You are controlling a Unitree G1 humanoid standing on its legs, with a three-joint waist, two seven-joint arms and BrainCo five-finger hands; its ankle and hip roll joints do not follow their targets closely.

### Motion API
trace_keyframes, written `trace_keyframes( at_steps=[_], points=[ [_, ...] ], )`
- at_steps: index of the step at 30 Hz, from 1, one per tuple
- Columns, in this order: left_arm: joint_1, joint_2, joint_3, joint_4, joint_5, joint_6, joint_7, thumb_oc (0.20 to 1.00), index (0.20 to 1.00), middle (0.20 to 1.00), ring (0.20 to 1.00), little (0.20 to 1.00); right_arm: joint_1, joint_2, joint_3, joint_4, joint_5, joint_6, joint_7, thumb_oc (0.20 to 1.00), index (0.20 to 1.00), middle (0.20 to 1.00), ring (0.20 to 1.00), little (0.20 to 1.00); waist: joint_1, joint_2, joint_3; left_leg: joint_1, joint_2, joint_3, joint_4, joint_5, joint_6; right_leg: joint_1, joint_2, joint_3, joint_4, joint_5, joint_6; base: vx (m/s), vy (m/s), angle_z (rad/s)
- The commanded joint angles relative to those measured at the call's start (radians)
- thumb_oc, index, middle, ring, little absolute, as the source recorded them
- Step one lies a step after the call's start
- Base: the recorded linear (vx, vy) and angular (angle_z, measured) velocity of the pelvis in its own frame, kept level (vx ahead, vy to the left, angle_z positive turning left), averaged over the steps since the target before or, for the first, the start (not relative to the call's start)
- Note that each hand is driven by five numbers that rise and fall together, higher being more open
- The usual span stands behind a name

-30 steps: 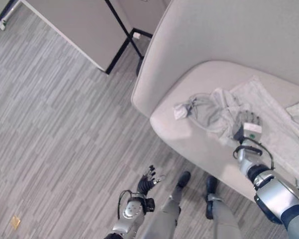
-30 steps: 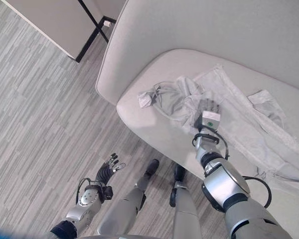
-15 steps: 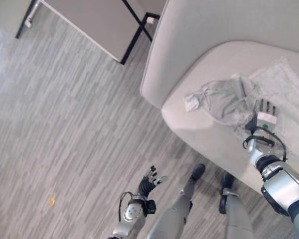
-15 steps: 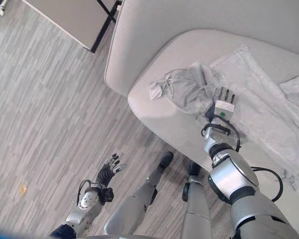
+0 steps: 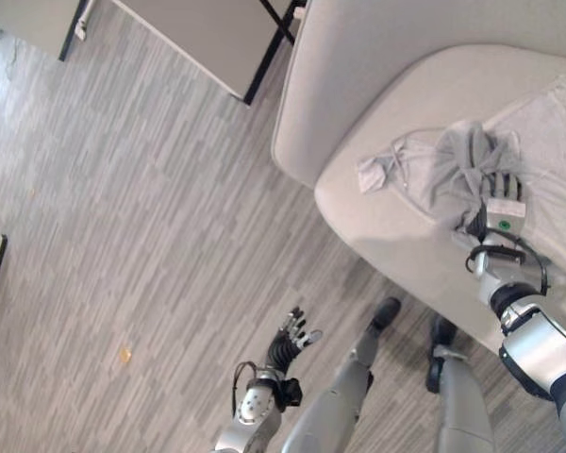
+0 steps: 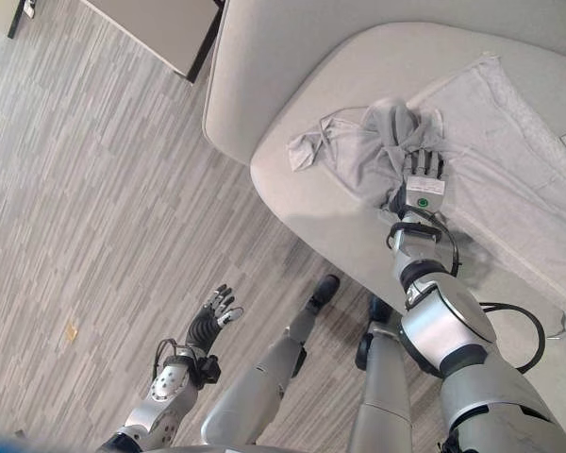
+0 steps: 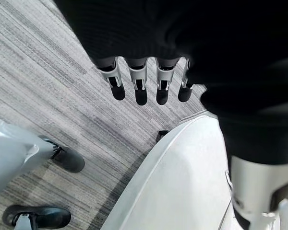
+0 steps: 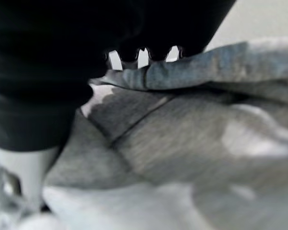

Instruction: Hang the clothes on the sofa on the clothes rack.

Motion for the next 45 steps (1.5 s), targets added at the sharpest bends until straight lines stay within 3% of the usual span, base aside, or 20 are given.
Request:
trace_keyframes(
  at_steps=[1, 8, 11, 19, 20, 21, 25, 28, 33, 35, 37, 40, 41, 43, 45],
  points=[
    [-0.060, 0.065, 0.006, -0.044, -0.001, -0.012, 0.015, 1.000, 1.000, 1.000, 1.000, 1.000, 0.031, -0.022, -0.002, 0.084, -0.008, 0.016, 0.127, 0.200, 0.200, 0.200, 0.200, 0.200, 0.016, 0.022, 0.092, 0.089, -0.049, 0.002, -0.024, -0.017, 0.041, 0.233, -0.009, 0.117, -0.228, -0.003, 0.097, 0.00, 0.000, 0.00],
    [-0.055, 0.066, 0.022, -0.042, 0.042, -0.005, 0.053, 1.000, 1.000, 1.000, 1.000, 1.000, 0.112, -0.003, -0.092, 0.066, 0.043, 0.023, 0.057, 0.200, 0.200, 0.200, 0.200, 0.200, -0.007, -0.003, 0.091, 0.146, -0.047, 0.016, -0.026, -0.034, 0.046, 0.312, -0.015, 0.111, -0.261, 0.007, 0.101, 0.01, 0.035, 0.04],
    [-0.065, 0.062, 0.028, -0.027, 0.053, -0.004, 0.068, 1.000, 1.000, 1.000, 1.000, 1.000, 0.155, 0.007, -0.130, 0.047, 0.066, 0.025, 0.023, 0.200, 0.200, 0.200, 0.200, 0.200, -0.026, -0.032, 0.087, 0.167, -0.046, 0.028, -0.019, -0.046, 0.051, 0.345, -0.018, 0.113, -0.280, 0.016, 0.105, 0.00, 0.013, -0.01],
    [-0.109, 0.065, 0.071, 0.050, 0.098, 0.013, 0.090, 1.000, 1.000, 1.000, 1.000, 1.000, 0.355, 0.019, -0.263, -0.147, 0.128, -0.015, -0.070, 0.200, 0.200, 0.200, 0.200, 0.200, -0.132, -0.180, 0.047, 0.248, -0.026, 0.093, 0.002, -0.101, 0.070, 0.477, -0.033, 0.141, -0.362, 0.056, 0.117, 0.01, 0.034, -0.14],
    [-0.108, 0.065, 0.108, 0.081, 0.110, 0.021, 0.090, 1.000, 1.000, 1.000, 1.000, 1.000, 0.448, -0.018, -0.323, -0.325, 0.102, -0.023, -0.089, 0.200, 0.200, 0.200, 0.200, 0.200, -0.180, -0.227, 0.021, 0.292, -0.022, 0.124, 0.008, -0.127, 0.079, 0.528, -0.042, 0.156, -0.388, 0.070, 0.122, 0.07, 0.100, -0.65],
    [-0.098, 0.061, 0.130, 0.096, 0.116, 0.027, 0.086, 1.000, 1.000, 1.000, 1.000, 1.000, 0.511, -0.057, -0.374, -0.462, 0.081, -0.030, -0.088, 0.200, 0.200, 0.200, 0.200, 0.200, -0.209, -0.251, -0.006, 0.319, -0.021, 0.138, 0.008, -0.137, 0.085, 0.554, -0.048, 0.164, -0.408, 0.084, 0.127, 0.06, 0.087, -0.72],
    [-0.084, 0.061, 0.150, 0.112, 0.129, 0.036, 0.078, 1.000, 1.000, 1.000, 1.000, 1.000, 0.576, -0.101, -0.440, -0.612, 0.056, -0.035, -0.078, 0.200, 0.200, 0.200, 0.200, 0.200, -0.235, -0.273, -0.031, 0.362, -0.015, 0.158, 0.002, -0.148, 0.092, 0.594, -0.051, 0.176, -0.429, 0.097, 0.133, 0.04, 0.066, -0.38],
    [-0.053, 0.060, 0.167, 0.126, 0.154, 0.054, 0.048, 1.000, 1.000, 1.000, 1.000, 1.000, 0.636, -0.152, -0.534, -0.744, 0.045, -0.060, -0.055, 0.200, 0.200, 0.200, 0.200, 0.200, -0.265, -0.293, -0.091, 0.443, -0.005, 0.184, -0.022, -0.158, 0.103, 0.654, -0.056, 0.193, -0.460, 0.116, 0.141, 0.05, 0.101, -0.38],
    [-0.052, 0.051, 0.182, 0.185, 0.199, 0.075, 0.032, 1.000, 1.000, 1.000, 1.000, 1.000, 0.627, -0.155, -0.578, -0.865, 0.039, -0.089, -0.032, 0.200, 0.200, 0.200, 0.200, 0.200, -0.288, -0.306, -0.156, 0.523, 0.004, 0.218, -0.051, -0.165, 0.115, 0.704, -0.056, 0.210, -0.472, 0.130, 0.154, 0.03, 0.069, -0.20],
    [-0.052, 0.050, 0.182, 0.185, 0.199, 0.075, 0.032, 1.000, 1.000, 1.000, 1.000, 1.000, 0.628, -0.154, -0.579, -0.867, 0.038, -0.087, -0.030, 0.200, 0.200, 0.200, 0.200, 0.200, -0.287, -0.306, -0.154, 0.527, 0.004, 0.219, -0.053, -0.164, 0.115, 0.706, -0.056, 0.211, -0.473, 0.130, 0.154, 0.01, 0.024, -0.25],
    [-0.050, 0.036, 0.190, 0.201, 0.225, 0.090, 0.046, 1.000, 1.000, 1.000, 1.000, 1.000, 0.557, -0.124, -0.571, -0.947, 0.046, -0.111, -0.015, 0.200, 0.200, 0.200, 0.200, 0.200, -0.292, -0.319, -0.204, 0.588, 0.011, 0.240, -0.074, -0.169, 0.123, 0.744, -0.050, 0.229, -0.474, 0.137, 0.160, 0.02, 0.061, -0.16],
    [-0.051, 0.031, 0.191, 0.203, 0.226, 0.095, 0.053, 1.000, 1.000, 1.000, 1.000, 1.000, 0.540, -0.110, -0.562, -0.970, 0.047, -0.113, -0.013, 0.200, 0.200, 0.200, 0.200, 0.200, -0.290, -0.322, -0.210, 0.597, 0.012, 0.243, -0.077, -0.169, 0.125, 0.754, -0.050, 0.231, -0.475, 0.136, 0.160, 0.01, 0.006, -0.24],
    [-0.053, 0.014, 0.192, 0.209, 0.257, 0.109, 0.088, 1.000, 1.000, 1.000, 1.000, 1.000, 0.494, -0.054, -0.526, -1.045, 0.042, -0.123, 0.013, 0.200, 0.200, 0.200, 0.200, 0.200, -0.284, -0.326, -0.233, 0.620, 0.012, 0.246, -0.079, -0.173, 0.128, 0.770, -0.048, 0.234, -0.474, 0.134, 0.158, 0.00, 0.003, -0.07],
    [-0.053, 0.014, 0.194, 0.209, 0.258, 0.109, 0.089, 1.000, 1.000, 1.000, 1.000, 1.000, 0.493, -0.053, -0.525, -1.046, 0.042, -0.121, 0.014, 0.200, 0.200, 0.200, 0.200, 0.200, -0.285, -0.327, -0.231, 0.621, 0.012, 0.247, -0.079, -0.173, 0.128, 0.771, -0.048, 0.235, -0.474, 0.134, 0.158, 0.00, 0.001, -0.11],
    [-0.050, -0.003, 0.189, 0.205, 0.277, 0.125, 0.120, 1.000, 1.000, 1.000, 1.000, 1.000, 0.458, 0.015, -0.476, -1.091, 0.050, -0.130, 0.043, 0.200, 0.200, 0.200, 0.200, 0.200, -0.276, -0.328, -0.249, 0.640, 0.010, 0.246, -0.081, -0.176, 0.132, 0.786, -0.049, 0.232, -0.472, 0.132, 0.156, 0.01, 0.002, -0.04]
  ],
)
